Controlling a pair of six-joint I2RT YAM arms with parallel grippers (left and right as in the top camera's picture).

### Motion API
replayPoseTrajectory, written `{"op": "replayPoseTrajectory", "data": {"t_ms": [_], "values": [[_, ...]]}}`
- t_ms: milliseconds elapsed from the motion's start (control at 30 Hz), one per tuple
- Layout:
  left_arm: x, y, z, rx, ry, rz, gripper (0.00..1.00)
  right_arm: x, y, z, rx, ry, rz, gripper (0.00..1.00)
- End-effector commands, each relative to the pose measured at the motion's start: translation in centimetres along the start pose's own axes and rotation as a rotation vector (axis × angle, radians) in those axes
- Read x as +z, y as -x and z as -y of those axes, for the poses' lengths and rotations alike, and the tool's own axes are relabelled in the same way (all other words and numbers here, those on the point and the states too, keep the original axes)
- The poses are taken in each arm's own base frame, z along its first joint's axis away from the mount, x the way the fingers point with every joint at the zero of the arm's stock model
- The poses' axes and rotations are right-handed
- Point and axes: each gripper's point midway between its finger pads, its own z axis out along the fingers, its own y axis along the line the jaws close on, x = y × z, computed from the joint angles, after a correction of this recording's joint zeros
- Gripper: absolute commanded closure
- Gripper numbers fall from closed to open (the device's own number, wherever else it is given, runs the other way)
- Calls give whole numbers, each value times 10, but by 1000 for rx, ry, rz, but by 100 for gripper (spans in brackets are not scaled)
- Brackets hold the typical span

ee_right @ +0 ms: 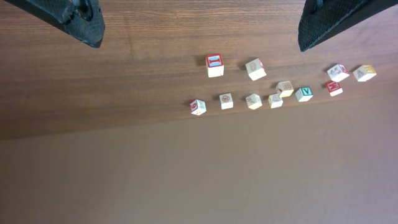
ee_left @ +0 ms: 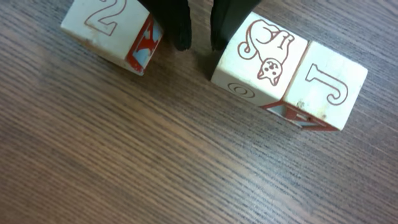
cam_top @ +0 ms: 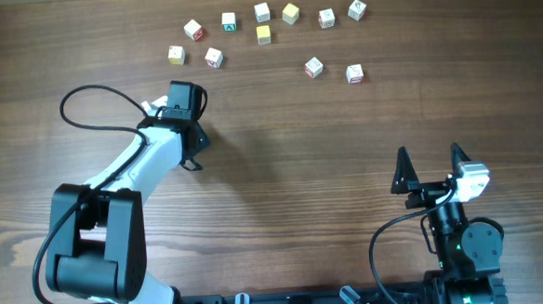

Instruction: Form a horizontal line

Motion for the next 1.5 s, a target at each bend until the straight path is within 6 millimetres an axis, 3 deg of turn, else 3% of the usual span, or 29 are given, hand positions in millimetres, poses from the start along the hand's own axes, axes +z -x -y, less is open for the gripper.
{"op": "replayPoseTrajectory", "data": {"t_ms": [0,267,433,633,767,967,1200,1467], "values": [[1,7,5,-22,-28,28,78,0,1,-1,-19,10,5,0],[-9,54,41,-92,-182,211,74,0,1,-1,-18,10,5,0],[-14,66,51,-110,-231,259,77,0,1,-1,-19,10,5,0],[-15,56,66,-90,-319,194,81,0,1,-1,-18,10,5,0],[-11,50,67,-84,-318,168,83,0,1,-1,-18,10,5,0],[-3,25,87,-52,-419,44,84,0,1,-1,-18,10,5,0],[14,15,84,-49,-388,5,93,0,1,-1,-18,10,5,0],[15,13,82,-48,-381,1,94,0,1,-1,-18,10,5,0]]}}
